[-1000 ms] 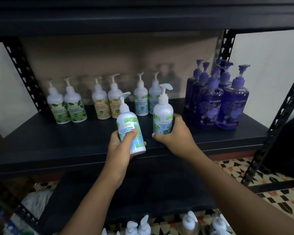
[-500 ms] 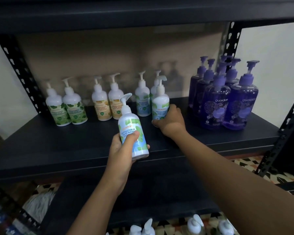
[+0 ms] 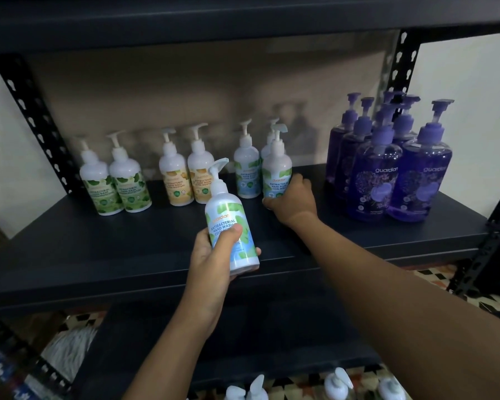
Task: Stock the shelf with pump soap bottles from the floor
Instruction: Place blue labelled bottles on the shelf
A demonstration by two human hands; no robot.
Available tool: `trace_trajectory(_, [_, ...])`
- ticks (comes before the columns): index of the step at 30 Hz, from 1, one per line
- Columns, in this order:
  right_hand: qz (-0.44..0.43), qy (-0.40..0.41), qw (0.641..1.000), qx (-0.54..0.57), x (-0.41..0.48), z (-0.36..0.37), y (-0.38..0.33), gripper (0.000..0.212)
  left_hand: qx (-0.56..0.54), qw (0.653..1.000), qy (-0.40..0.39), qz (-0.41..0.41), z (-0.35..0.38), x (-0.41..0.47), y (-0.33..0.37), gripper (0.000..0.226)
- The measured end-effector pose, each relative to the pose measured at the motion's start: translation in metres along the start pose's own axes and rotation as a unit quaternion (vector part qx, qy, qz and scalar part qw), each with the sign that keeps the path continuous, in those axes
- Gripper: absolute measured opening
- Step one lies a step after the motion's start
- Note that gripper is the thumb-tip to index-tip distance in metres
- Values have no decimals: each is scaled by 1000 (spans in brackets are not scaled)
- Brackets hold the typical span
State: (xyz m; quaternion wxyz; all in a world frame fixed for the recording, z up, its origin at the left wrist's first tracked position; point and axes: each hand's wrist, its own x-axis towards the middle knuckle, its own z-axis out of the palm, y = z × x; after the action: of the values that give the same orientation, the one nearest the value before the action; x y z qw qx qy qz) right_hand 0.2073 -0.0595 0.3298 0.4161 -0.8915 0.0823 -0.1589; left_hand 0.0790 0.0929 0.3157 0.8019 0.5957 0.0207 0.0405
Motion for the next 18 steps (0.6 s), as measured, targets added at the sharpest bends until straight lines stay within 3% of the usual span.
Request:
trace_trajectory(12, [20,-44,999,-13,-9,-15,2,81,9,1000,7,0,2,-1,1,29])
trace_trajectory(18, [-40,-115,969,-216,-30,-39,23,74,80,996,10,38,9,10,12,42])
